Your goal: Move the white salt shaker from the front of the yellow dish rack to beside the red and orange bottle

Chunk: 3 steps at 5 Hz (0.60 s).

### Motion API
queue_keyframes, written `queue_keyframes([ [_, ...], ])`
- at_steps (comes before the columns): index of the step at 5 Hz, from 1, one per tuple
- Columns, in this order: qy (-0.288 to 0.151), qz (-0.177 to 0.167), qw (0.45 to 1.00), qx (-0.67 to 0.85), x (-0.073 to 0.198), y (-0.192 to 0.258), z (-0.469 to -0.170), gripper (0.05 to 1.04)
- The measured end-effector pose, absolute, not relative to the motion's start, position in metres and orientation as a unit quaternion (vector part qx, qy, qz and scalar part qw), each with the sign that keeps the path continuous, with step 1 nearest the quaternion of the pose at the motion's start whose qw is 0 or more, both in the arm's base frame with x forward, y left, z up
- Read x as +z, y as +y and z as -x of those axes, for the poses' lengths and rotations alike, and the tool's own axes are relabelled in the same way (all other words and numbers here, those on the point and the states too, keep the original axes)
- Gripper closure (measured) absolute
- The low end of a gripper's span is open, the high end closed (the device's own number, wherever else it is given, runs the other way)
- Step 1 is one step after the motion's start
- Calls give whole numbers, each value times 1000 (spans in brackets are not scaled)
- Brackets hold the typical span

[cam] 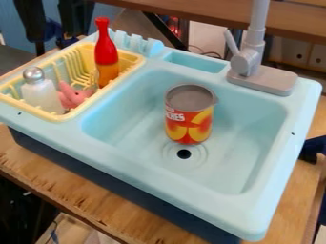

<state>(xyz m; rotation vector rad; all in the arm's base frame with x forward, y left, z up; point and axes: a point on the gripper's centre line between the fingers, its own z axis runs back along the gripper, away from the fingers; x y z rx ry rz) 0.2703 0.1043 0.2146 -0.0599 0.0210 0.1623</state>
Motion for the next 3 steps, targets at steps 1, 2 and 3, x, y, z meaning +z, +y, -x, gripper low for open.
queue_keyframes([
  [1, 27, 35, 996, 82, 204, 105, -271, 83],
  [2, 32, 49, 997, 48, 197, 108, -259, 83],
  [3, 7, 28, 999, 39, 207, 120, -233, 83],
])
